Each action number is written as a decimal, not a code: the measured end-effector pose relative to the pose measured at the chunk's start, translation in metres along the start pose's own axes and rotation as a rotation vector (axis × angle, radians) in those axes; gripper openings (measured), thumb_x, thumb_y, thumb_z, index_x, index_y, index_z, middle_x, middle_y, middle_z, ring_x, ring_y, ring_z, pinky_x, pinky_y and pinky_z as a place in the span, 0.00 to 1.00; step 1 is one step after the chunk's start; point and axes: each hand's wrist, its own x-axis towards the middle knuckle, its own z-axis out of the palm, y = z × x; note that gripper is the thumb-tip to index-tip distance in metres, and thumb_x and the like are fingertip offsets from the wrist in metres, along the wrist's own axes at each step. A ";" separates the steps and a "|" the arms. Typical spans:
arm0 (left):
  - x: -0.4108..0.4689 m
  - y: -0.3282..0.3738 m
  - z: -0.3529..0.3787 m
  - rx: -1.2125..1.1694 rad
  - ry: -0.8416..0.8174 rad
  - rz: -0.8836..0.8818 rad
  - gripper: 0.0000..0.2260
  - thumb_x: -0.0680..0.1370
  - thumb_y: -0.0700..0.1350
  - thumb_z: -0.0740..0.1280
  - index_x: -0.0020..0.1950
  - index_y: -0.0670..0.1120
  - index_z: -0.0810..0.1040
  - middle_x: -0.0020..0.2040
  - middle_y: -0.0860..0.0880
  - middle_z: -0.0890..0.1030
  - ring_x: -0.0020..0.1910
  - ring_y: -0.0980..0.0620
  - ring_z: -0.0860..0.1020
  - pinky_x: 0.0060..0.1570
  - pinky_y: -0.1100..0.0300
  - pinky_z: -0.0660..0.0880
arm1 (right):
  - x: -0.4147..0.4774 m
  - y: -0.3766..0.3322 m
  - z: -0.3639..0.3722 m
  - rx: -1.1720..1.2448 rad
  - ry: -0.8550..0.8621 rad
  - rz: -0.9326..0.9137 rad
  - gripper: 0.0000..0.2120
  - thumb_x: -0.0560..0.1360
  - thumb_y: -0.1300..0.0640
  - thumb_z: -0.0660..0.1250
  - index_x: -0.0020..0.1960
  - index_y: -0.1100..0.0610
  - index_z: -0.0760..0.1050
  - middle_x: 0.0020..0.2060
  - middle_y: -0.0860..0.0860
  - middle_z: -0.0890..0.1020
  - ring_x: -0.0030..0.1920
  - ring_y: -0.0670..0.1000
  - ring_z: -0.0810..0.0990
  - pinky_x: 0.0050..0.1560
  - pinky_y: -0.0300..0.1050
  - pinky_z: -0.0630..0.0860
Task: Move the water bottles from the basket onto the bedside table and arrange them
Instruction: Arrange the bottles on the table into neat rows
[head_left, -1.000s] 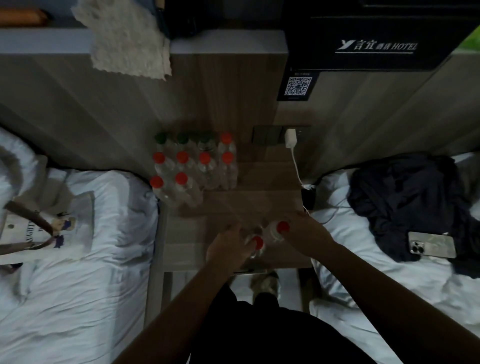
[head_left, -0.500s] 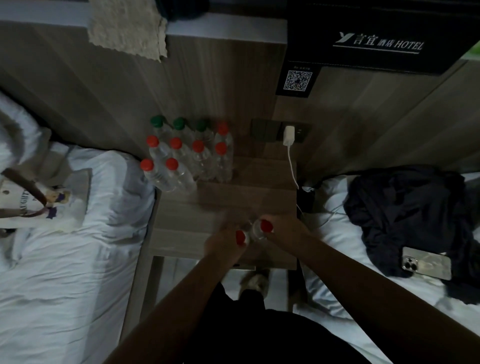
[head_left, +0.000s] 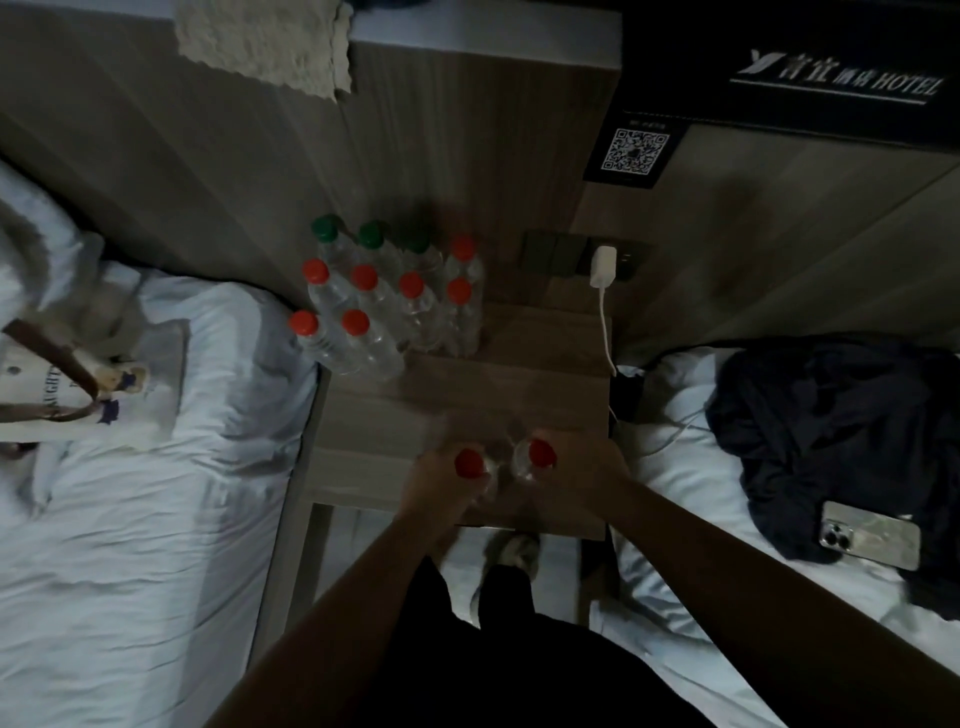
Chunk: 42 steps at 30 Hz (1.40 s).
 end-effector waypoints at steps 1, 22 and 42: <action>0.004 -0.001 -0.007 -0.016 -0.002 0.002 0.14 0.67 0.46 0.75 0.52 0.53 0.81 0.45 0.52 0.83 0.46 0.52 0.81 0.50 0.54 0.79 | 0.002 -0.004 0.001 0.001 0.015 0.018 0.15 0.74 0.56 0.68 0.60 0.56 0.76 0.54 0.53 0.80 0.57 0.54 0.77 0.49 0.40 0.68; 0.130 -0.018 -0.100 0.033 0.162 0.405 0.06 0.70 0.45 0.73 0.45 0.48 0.80 0.37 0.56 0.80 0.37 0.64 0.77 0.37 0.76 0.71 | 0.123 -0.090 0.036 0.278 0.427 0.004 0.09 0.70 0.51 0.72 0.49 0.52 0.79 0.38 0.49 0.84 0.40 0.49 0.81 0.42 0.42 0.74; 0.126 -0.098 -0.056 -0.191 0.243 0.234 0.11 0.74 0.49 0.71 0.53 0.53 0.72 0.37 0.58 0.78 0.37 0.64 0.78 0.34 0.71 0.71 | 0.145 -0.068 0.098 0.663 0.481 0.160 0.27 0.68 0.49 0.76 0.61 0.44 0.65 0.42 0.40 0.79 0.41 0.36 0.79 0.34 0.26 0.72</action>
